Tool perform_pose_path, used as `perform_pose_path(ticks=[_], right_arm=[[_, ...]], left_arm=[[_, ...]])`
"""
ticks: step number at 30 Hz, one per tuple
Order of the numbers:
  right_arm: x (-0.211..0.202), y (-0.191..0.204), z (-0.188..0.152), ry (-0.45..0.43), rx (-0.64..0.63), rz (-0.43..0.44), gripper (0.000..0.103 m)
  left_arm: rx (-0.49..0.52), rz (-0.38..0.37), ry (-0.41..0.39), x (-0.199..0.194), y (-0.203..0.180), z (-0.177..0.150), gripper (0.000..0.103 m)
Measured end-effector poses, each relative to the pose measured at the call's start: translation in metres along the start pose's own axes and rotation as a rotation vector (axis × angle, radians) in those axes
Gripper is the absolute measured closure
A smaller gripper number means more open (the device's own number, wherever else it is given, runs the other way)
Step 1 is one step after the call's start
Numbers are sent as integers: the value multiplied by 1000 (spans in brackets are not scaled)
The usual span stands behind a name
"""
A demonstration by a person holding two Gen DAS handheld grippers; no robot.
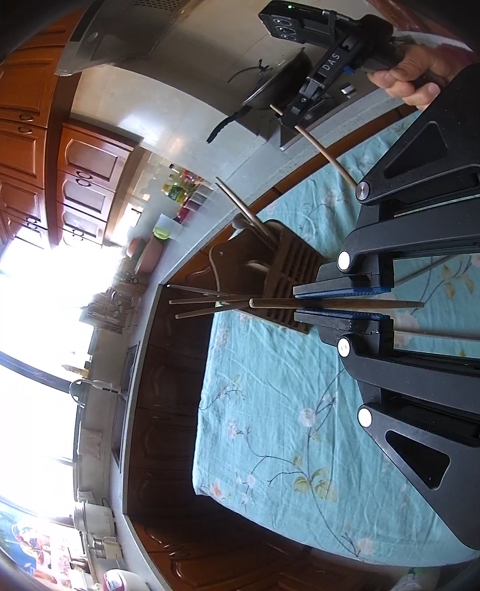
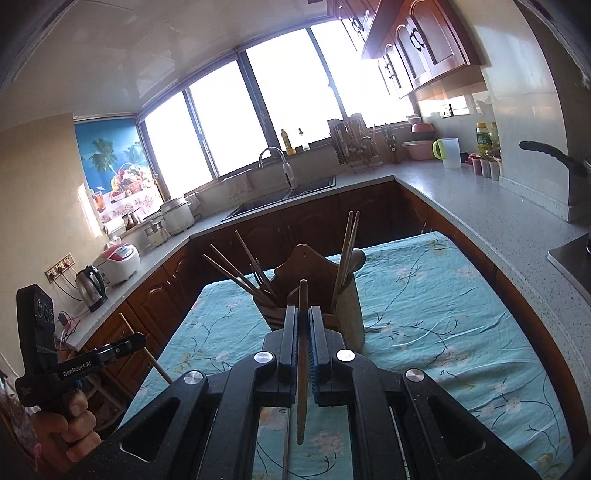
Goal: Organize utensils
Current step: 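Carry the chopstick with the left tool into the holder while the right tool inserts its chopstick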
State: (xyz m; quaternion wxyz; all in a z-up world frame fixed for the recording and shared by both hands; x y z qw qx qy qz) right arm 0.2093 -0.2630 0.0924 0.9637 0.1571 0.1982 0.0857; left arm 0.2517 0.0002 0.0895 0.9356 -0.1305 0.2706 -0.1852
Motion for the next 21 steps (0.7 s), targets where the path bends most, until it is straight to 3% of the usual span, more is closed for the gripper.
perform_pose_path(ticks=[10,21], right_arm=[[4,0,23,-46,-19,-2,98],[13,1,85,-190,-43,-12,98]], left_arm=[[-6,-8,-107,-1,-13,37,98],[29,-18,-263,12,-43,110,98]])
Point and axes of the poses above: each gripper's, at about its wrist camera, not at the fingertips, and x roughly the way its jaws point, y to its left, z to its top, the point moved 5 cm from there along x, roughly the way its jaws point, and after that the axes turned 4 degrees about -y, right-handed, at the moved point
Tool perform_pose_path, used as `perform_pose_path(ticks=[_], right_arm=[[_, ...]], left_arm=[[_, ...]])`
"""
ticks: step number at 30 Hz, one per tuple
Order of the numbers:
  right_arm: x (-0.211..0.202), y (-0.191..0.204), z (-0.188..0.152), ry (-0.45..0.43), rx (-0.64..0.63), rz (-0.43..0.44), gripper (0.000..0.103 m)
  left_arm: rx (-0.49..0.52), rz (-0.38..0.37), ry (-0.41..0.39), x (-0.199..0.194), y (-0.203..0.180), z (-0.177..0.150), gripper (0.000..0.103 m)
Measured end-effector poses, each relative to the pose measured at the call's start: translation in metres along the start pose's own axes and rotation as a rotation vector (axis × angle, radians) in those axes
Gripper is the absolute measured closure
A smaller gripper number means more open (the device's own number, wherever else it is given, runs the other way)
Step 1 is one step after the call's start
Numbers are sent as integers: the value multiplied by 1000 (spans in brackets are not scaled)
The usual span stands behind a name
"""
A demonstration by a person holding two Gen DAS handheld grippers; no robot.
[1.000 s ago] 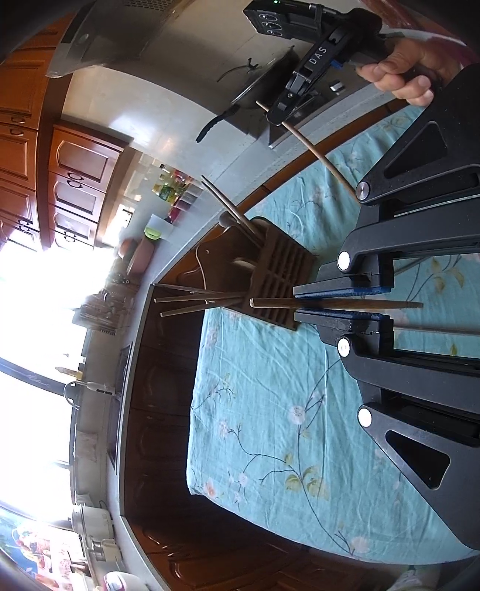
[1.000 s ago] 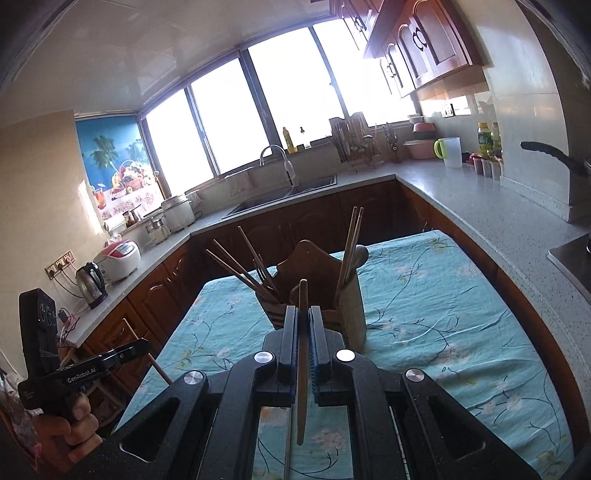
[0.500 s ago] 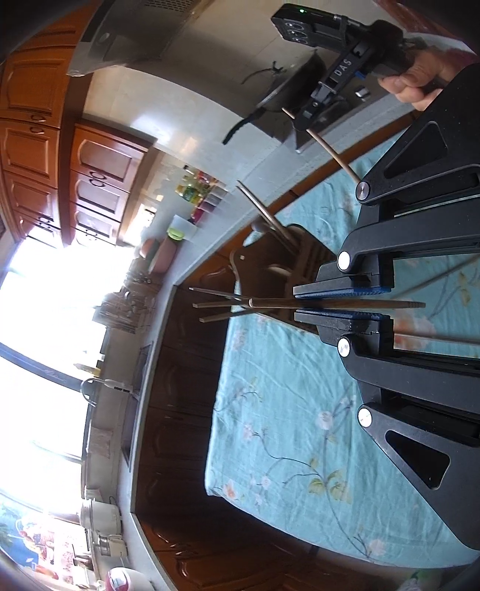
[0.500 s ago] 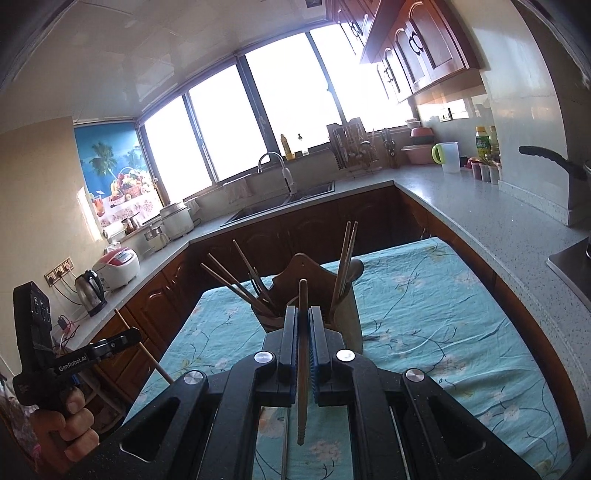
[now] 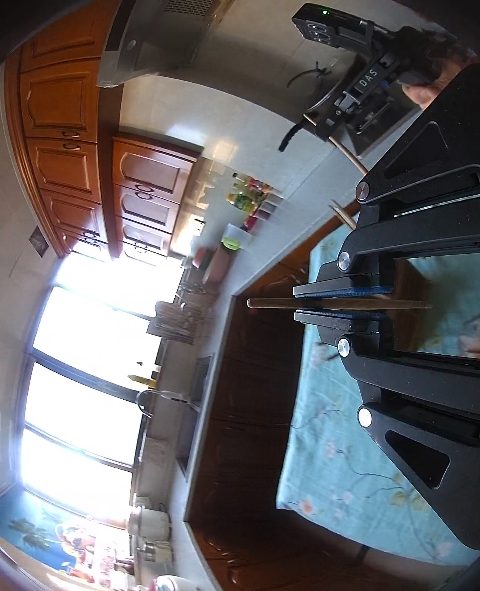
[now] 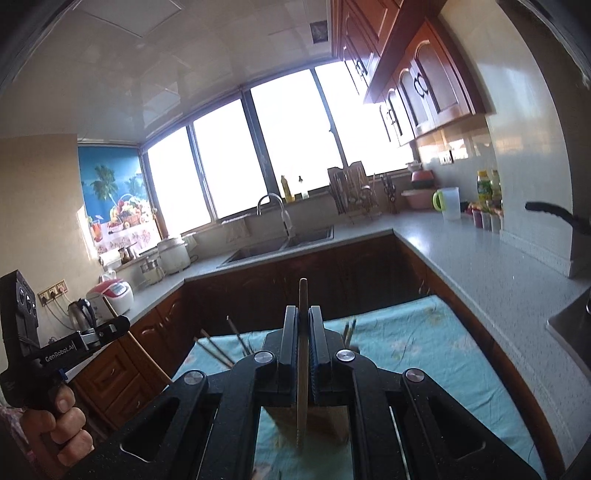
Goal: Organize utensils
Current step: 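Carry the chopstick with the left tool into the holder while the right tool inserts its chopstick, then open both tools and pull them back from the holder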
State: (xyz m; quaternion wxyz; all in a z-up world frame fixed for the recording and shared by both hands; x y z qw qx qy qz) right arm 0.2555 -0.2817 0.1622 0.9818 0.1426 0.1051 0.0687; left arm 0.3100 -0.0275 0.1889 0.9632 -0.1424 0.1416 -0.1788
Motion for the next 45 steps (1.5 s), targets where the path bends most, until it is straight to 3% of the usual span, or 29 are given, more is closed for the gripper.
perform_pose_path(ticks=[6,11,20,31,45], right_arm=[[21,4,26,-60,-39,-14,98],[44,3,25,-66,-56,-27,98],[65,-1,-18,-27,-77,-44,98],[78,-20,-59,76,-13,-60,98],[80,-22,-59,100,7,-56,97]], left_arm=[[20,12,-69,28,-10,26,98],[33,41,-76,55,-11,16,98],[-4,105,-20,82,13,-29,98],[-21,100,101,99,25,-80,97],[-2,90,139,100,21,-81,97]])
Point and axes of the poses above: each gripper's, at about its wrist camera, not at the fingertips, and x roughly the way its jaws point, y to its left, z to its top, the point moved 5 cm from there along x, roughly the way its jaws point, and after that the axes turned 4 degrees about -y, right-handed, at the moved point
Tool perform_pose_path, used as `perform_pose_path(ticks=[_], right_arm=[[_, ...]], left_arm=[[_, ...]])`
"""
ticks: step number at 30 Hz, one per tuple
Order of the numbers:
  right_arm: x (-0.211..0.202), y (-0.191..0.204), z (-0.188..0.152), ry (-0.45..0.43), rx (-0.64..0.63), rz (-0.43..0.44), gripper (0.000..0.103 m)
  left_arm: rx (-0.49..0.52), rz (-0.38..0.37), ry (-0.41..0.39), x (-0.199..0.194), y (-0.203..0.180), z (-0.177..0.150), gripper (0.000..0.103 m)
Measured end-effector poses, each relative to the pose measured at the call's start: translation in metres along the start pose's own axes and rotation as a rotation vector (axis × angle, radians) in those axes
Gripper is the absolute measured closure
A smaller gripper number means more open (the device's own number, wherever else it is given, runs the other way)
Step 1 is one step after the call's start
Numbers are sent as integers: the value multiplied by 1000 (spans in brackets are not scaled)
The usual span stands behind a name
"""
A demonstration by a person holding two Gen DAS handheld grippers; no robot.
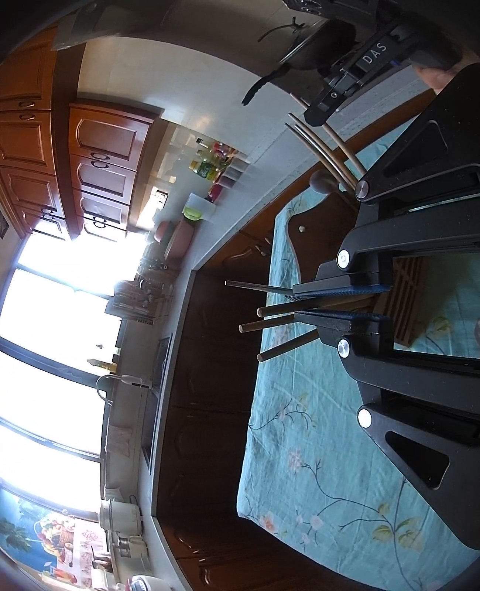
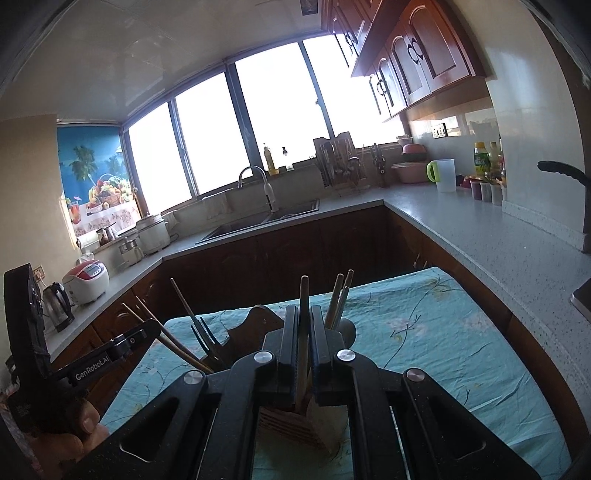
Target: Organize utensils
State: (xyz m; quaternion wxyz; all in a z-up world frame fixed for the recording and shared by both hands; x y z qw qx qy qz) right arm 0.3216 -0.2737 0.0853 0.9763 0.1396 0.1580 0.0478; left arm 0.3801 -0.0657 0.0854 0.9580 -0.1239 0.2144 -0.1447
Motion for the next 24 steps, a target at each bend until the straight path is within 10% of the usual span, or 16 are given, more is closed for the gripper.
perform_pose_path(ticks=[9,12,24], right_arm=[[-2,-4,4,11,31,2,82],[-10,-8,8,-8,49,7,62],[-57,-24,4,-70,104,-16,38]], left_arm=[[-21,-6,5,-9,-2,3,88],[-26,-10,-15,-20,-3,5,78],[-73,63,-19,-66,21,-25,35]])
Point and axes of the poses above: each gripper's, at about its wrist camera, not at the fingertips, and x roughly the way its jaws point, y to its left, z to its top, the point moved 5 cm from there along x, roughly the way its jaws point, and after that the axes turned 4 degrees about -y, right-handed, at the moved point
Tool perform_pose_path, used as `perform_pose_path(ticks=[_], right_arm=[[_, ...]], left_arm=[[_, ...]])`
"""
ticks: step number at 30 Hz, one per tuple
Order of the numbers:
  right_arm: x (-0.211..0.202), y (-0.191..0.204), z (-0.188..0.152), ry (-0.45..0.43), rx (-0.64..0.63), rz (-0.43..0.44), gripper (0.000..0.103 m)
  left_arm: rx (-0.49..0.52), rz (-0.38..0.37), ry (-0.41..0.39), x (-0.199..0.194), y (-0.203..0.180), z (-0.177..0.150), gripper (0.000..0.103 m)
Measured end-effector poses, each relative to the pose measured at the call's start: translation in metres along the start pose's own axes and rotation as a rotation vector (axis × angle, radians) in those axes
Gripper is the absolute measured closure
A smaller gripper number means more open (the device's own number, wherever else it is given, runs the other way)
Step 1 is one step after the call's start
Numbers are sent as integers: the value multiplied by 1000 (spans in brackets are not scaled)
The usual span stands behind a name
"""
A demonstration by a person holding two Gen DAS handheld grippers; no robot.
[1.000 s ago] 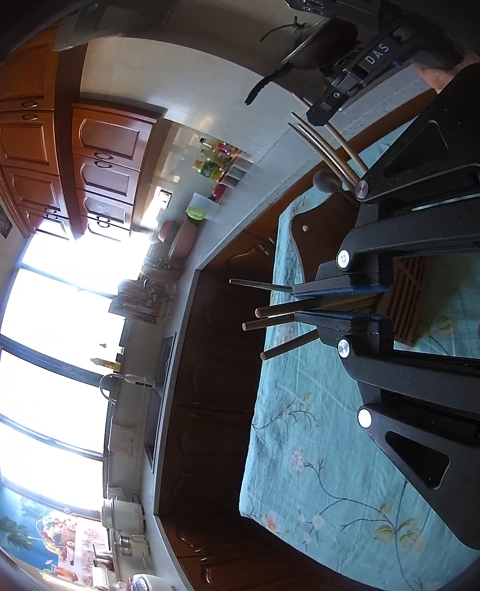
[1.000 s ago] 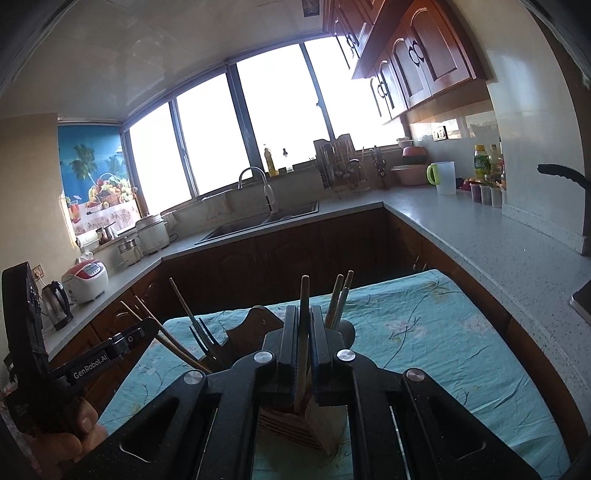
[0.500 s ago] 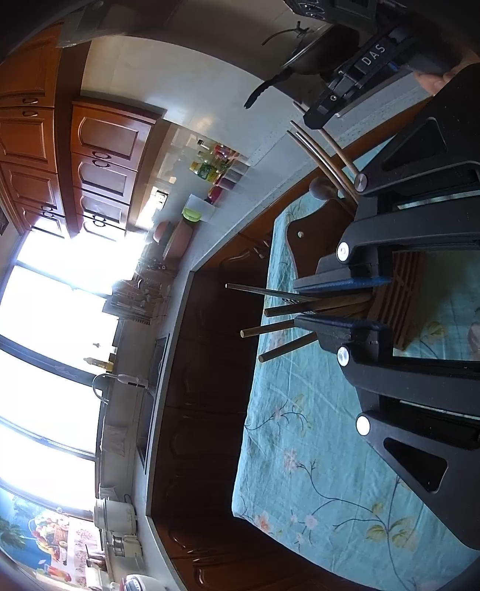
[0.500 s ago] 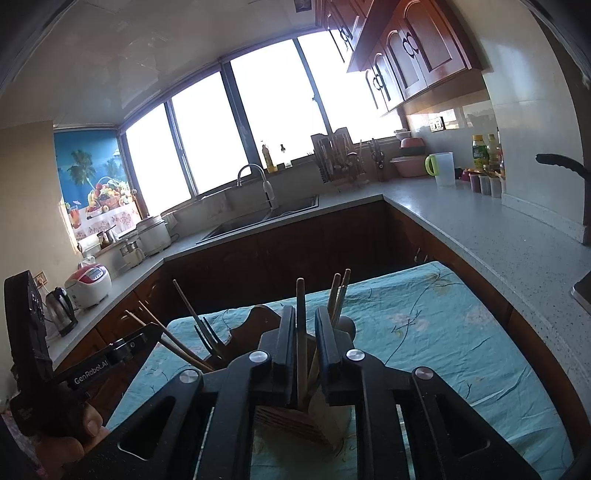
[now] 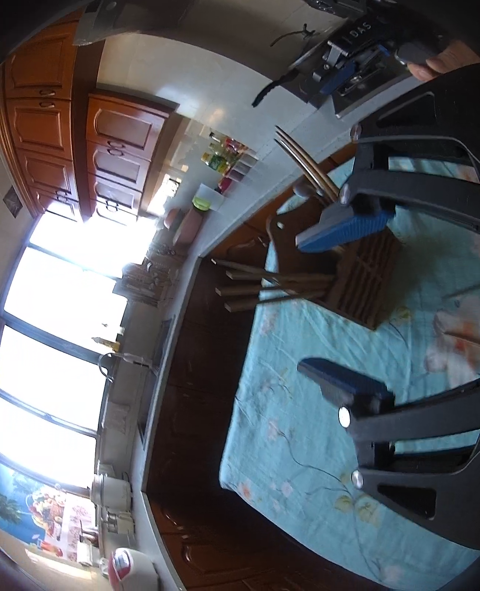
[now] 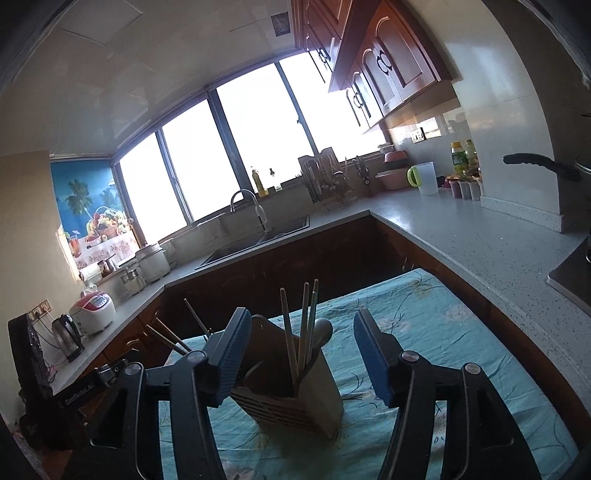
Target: Organize utensils
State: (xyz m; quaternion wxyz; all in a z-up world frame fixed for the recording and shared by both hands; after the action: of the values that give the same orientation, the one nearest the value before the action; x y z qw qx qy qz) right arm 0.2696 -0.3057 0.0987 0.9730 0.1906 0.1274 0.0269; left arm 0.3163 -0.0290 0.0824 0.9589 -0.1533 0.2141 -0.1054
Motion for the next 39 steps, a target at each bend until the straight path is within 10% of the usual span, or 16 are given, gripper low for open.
perform_pose_path(ticks=[25,39], right_arm=[[-107,-2,-155,128,-66,21,14],[-196,40,-139,-243,-400,-23,0]], left_arm=[[22,193,77,-114,71,-152,19],[235,218,-197,-182,19,-162,0]])
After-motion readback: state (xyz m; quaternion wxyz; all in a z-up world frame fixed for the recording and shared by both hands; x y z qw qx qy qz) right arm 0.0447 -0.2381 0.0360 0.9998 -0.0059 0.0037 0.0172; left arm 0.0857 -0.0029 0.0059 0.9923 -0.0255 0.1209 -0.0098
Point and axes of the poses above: each gripper's, at about its wrist camera, not at the fingertips, and x roughly the way its jaws point, y to its left, z to its top, the point moved 5 cm from there along x, roughly the way its jaws point, and after that the axes turned 4 degrees about -y, right-handed, at the moved point
